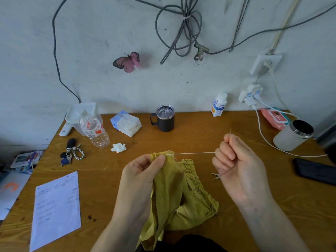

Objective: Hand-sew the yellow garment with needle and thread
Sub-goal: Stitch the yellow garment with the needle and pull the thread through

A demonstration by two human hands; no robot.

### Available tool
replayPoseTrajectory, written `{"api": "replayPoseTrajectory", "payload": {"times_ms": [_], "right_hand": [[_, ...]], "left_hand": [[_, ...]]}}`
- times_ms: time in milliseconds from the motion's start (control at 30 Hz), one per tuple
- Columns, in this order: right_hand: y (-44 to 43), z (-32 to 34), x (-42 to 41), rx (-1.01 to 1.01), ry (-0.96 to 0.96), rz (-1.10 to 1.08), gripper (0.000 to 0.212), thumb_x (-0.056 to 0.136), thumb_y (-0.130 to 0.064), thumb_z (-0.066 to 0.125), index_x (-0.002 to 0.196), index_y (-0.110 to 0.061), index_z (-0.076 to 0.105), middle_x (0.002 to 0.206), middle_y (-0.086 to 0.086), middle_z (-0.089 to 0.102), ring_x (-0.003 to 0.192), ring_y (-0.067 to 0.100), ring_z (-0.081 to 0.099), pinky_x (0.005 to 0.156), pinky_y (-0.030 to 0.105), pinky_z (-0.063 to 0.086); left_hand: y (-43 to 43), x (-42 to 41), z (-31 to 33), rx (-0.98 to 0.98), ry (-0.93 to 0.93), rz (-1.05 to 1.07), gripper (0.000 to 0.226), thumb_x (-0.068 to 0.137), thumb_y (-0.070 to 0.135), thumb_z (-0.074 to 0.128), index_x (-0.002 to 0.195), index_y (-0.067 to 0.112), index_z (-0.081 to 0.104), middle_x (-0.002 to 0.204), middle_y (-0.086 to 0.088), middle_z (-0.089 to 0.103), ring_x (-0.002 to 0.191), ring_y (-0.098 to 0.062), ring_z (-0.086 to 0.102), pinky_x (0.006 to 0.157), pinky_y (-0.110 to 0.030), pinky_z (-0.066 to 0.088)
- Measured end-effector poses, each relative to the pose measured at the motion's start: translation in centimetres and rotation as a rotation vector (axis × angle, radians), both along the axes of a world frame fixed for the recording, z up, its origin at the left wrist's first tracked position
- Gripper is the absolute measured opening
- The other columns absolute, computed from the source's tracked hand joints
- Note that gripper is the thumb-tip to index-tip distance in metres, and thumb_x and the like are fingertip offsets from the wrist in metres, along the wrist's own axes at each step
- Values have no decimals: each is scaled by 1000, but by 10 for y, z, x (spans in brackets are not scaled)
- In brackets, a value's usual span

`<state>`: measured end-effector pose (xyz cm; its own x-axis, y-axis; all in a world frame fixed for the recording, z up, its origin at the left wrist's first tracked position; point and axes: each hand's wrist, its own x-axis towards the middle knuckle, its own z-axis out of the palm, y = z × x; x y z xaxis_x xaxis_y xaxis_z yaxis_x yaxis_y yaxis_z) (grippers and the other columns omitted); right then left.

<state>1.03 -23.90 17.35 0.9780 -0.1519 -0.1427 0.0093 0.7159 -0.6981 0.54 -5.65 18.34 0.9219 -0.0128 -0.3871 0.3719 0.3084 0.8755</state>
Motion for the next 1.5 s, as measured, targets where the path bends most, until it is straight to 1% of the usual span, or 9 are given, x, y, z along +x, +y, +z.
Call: {"api": "replayPoseTrajectory", "payload": {"times_ms": [300,467,600,700,833,1000,1133,1333,1500], "right_hand": [[-24,-10,-1,30,77,-101,12,83,-20,48,77,-13,54,51,-6,39,41,4,34,38,15,33],[-33,-16,-3,26,110,-140,10,81,-21,50,76,-14,55,51,-7,39,42,4,33,38,15,32],[-39,-17,-3,32,125,-175,8,79,-21,52,76,-14,56,52,-7,39,42,4,33,38,15,32],[-44,-18,-3,50,133,-199,11,83,-20,50,76,-14,56,51,-7,39,42,4,33,38,15,33],[-48,-20,-4,73,152,-226,25,94,-19,43,74,-15,57,51,-8,39,41,4,34,38,15,33],[-52,-21,-3,96,179,-255,25,96,-19,42,75,-15,56,51,-8,39,42,4,35,38,15,34],[-57,-21,-3,104,200,-288,25,97,-20,41,76,-16,55,52,-8,40,41,3,35,37,15,34],[-62,-24,-2,108,208,-316,26,97,-20,41,76,-16,55,52,-8,40,42,3,34,38,15,33],[-65,-27,-1,105,220,-330,26,97,-21,41,76,-16,55,52,-8,39,42,3,34,38,15,33]], "left_hand": [[8,6,3,9,38,60,17,69,23,67,72,9,77,78,-15,76,66,-21,74,52,-25,56],[10,8,3,47,17,95,17,83,17,66,72,12,78,77,-13,76,66,-20,74,52,-22,56],[12,9,1,56,10,110,15,81,17,66,74,10,77,78,-14,76,67,-22,74,53,-24,56],[12,10,2,58,2,122,17,81,17,66,70,13,78,75,-12,76,63,-18,74,51,-21,55],[13,10,5,57,9,137,21,82,16,66,65,16,78,70,-8,76,60,-15,73,48,-19,54],[17,11,4,40,-3,137,15,75,19,68,65,14,77,70,-9,75,60,-16,73,49,-21,55],[20,12,3,72,5,145,19,81,18,67,65,17,78,72,-8,76,61,-15,73,49,-20,54],[23,12,4,69,22,164,23,82,17,66,63,17,77,67,-6,75,58,-14,72,47,-20,54],[26,14,2,48,32,136,17,75,19,68,61,16,77,69,-7,75,59,-15,72,49,-21,54]]}}
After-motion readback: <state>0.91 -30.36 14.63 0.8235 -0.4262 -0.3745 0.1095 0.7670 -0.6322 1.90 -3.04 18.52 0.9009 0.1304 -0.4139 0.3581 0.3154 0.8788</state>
